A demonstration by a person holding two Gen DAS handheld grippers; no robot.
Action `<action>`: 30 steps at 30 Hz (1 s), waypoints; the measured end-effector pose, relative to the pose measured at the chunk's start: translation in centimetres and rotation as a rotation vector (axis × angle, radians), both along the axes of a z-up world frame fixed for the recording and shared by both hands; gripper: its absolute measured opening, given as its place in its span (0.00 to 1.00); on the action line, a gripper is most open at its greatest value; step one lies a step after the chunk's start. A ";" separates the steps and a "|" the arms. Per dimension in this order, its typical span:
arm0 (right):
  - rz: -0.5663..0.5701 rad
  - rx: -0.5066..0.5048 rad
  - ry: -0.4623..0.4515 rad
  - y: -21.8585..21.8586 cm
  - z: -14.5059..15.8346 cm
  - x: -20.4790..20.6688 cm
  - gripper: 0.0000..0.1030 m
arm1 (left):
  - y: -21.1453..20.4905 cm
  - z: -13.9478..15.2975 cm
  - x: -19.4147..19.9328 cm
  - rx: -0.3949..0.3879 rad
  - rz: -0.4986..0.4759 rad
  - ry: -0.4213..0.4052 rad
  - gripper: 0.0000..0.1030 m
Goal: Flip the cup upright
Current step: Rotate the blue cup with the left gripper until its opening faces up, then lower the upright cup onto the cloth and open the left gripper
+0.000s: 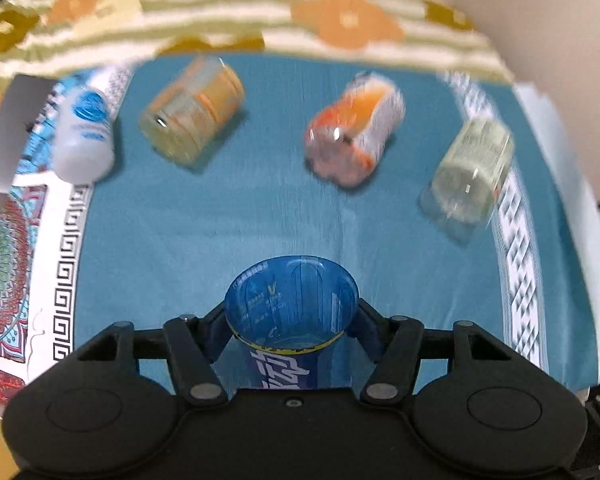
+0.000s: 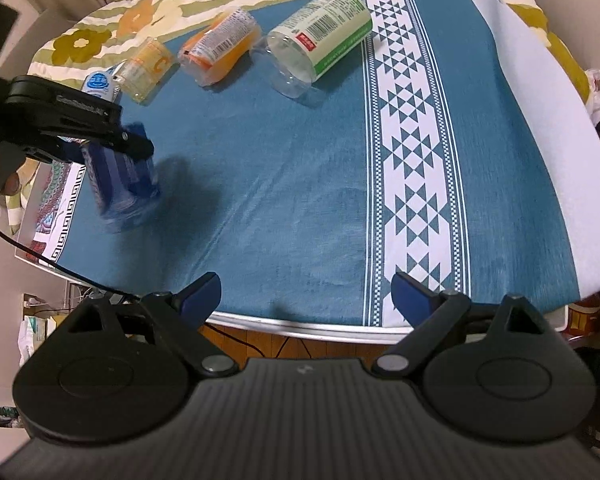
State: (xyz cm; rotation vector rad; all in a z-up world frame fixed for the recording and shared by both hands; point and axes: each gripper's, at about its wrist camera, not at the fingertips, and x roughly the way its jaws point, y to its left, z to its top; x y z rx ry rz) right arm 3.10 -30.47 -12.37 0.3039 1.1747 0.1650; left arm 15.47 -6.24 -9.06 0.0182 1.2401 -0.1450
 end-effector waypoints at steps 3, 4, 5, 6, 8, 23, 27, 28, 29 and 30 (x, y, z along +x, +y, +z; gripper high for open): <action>0.013 -0.012 -0.016 0.3 0.3 -0.4 1.00 | -0.1 0.3 -1.5 -0.005 0.023 -0.123 0.65; 0.018 -0.018 -0.021 0.4 0.3 -0.5 1.00 | 0.0 0.3 -1.9 -0.002 0.027 -0.157 0.65; 0.023 -0.026 -0.025 0.4 0.3 -0.6 1.00 | 0.1 0.3 -2.3 0.000 0.030 -0.192 0.65; 0.027 -0.035 -0.027 0.5 0.2 -0.7 1.00 | 0.1 0.2 -2.9 0.005 0.033 -0.231 0.65; 0.034 -0.051 -0.034 0.6 0.0 -1.1 1.00 | 0.0 0.0 -3.7 0.015 0.036 -0.311 0.65; 0.070 -0.138 -0.171 2.5 -1.3 -2.9 1.00 | -0.3 -3.5 -8.1 0.056 0.016 -0.609 0.65; 0.099 -0.167 -0.196 2.9 -1.1 -3.1 1.00 | -0.3 -3.7 -8.4 0.064 0.009 -0.615 0.66; 0.101 -0.168 -0.196 3.0 -1.0 -3.1 1.00 | -0.3 -3.7 -8.4 0.063 0.009 -0.614 0.66; 0.103 -0.167 -0.196 3.1 -1.0 -3.1 1.00 | -0.2 -3.7 -8.5 0.062 0.009 -0.612 0.66; 0.103 -0.164 -0.195 3.1 -1.1 -3.1 1.00 | -0.2 -3.7 -8.5 0.061 0.008 -0.611 0.66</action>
